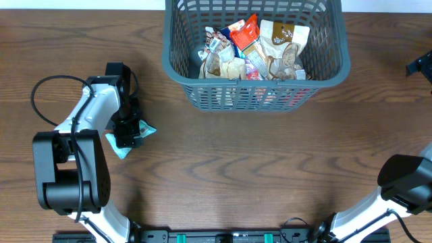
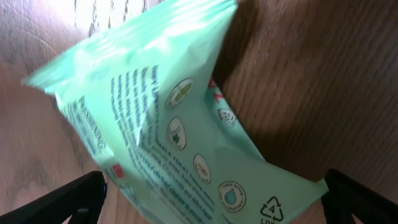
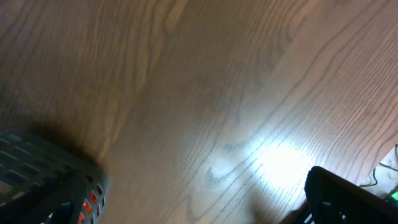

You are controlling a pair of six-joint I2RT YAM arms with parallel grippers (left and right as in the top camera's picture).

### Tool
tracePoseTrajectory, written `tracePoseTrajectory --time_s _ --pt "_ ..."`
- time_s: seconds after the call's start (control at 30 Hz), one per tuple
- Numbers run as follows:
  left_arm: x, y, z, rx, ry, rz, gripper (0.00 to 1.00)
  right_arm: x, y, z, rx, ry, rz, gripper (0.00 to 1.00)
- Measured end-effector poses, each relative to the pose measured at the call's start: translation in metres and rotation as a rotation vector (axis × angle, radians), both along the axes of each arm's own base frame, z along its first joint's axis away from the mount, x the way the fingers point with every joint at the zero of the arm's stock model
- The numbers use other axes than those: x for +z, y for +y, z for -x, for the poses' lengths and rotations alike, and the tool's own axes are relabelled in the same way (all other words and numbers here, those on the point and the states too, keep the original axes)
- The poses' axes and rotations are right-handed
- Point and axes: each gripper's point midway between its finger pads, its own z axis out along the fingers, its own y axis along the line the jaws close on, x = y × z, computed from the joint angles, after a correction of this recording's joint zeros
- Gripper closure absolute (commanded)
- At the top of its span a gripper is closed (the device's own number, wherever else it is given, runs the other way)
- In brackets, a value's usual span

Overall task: Pack container
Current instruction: 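Close left gripper on the light-blue wipes pack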

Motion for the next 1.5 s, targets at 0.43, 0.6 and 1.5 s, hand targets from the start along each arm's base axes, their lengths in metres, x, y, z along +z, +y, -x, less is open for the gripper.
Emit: tracePoseTrajectory --time_s 0.43,0.6,1.5 --pt "0.000 0.011 0.005 -0.003 0.020 -0.063 0.01 0.000 0.000 0.000 0.000 0.000 0.000 0.01" --pt "0.000 0.012 0.005 -0.004 0.021 -0.071 0.01 0.000 0.000 0.000 0.000 0.000 0.000 0.01" --pt "-0.016 0.016 0.009 -0.056 0.080 -0.089 0.94 0.000 0.000 0.000 0.000 0.000 0.000 0.01"
